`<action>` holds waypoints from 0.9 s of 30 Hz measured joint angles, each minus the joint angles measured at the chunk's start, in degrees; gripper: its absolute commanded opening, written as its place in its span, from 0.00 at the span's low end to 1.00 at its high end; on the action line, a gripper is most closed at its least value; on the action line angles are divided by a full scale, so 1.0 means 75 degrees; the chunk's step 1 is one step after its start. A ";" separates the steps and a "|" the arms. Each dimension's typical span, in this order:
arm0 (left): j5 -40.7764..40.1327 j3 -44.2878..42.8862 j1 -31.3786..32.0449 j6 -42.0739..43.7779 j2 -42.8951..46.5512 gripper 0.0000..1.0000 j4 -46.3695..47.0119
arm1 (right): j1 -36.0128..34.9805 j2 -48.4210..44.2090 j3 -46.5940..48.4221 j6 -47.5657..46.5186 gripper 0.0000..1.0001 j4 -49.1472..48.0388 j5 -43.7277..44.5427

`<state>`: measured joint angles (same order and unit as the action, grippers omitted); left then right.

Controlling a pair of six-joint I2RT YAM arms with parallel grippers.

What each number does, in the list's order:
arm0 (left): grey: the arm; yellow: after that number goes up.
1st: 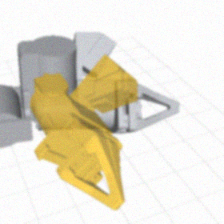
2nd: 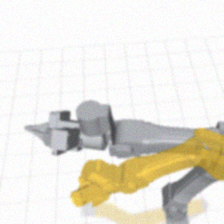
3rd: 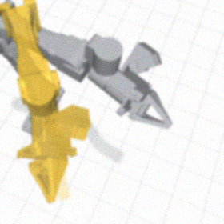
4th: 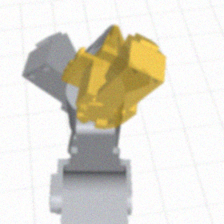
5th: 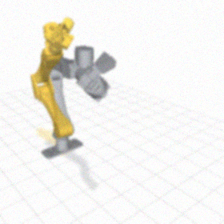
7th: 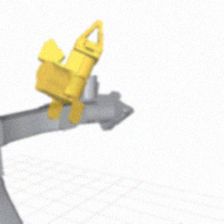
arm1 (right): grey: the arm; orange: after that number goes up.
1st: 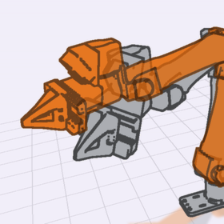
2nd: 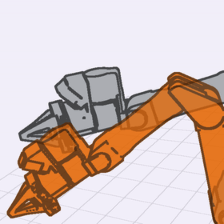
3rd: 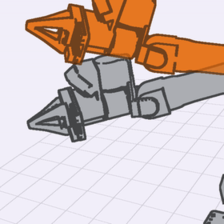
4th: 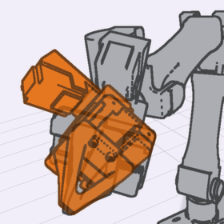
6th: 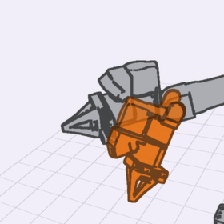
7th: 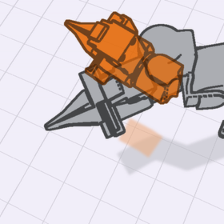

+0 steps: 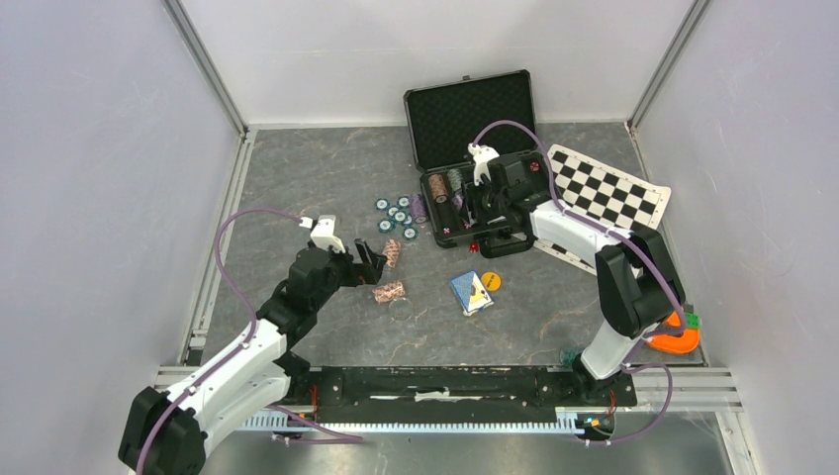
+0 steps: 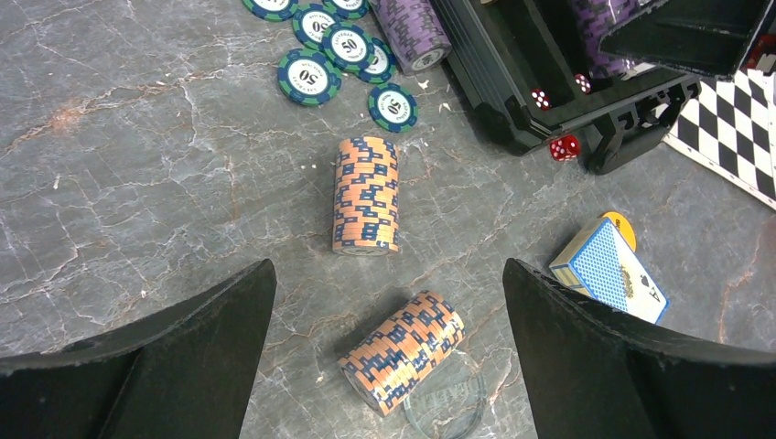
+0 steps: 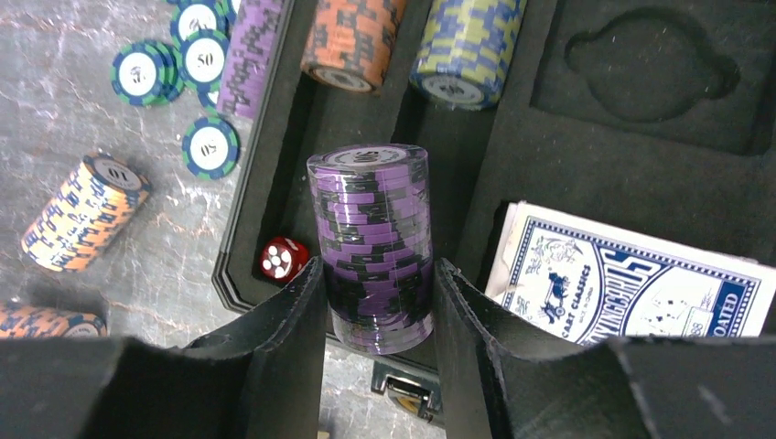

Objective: Pack up texas hold em set

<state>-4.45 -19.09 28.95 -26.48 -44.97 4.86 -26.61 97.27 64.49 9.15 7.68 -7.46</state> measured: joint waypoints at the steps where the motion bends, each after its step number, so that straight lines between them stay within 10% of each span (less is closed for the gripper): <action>1: 0.0009 0.0000 0.0000 0.0003 0.0000 1.00 0.0003 | 0.0000 0.0012 0.0000 0.0012 0.07 -0.0108 -0.0003; 20: 0.0015 0.0000 0.0000 0.0000 0.0017 1.00 0.0003 | 0.0000 0.0373 -0.0082 0.0303 0.11 -0.1122 0.0195; 27: 0.0015 0.0000 0.0000 0.0003 0.0017 1.00 0.0000 | -0.0009 0.0568 -0.0297 0.0551 0.42 -0.1274 0.0595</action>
<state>-4.34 -19.09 28.95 -26.46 -44.84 4.86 -26.68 101.54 62.26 13.28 -1.87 -3.01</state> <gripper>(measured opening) 0.994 0.463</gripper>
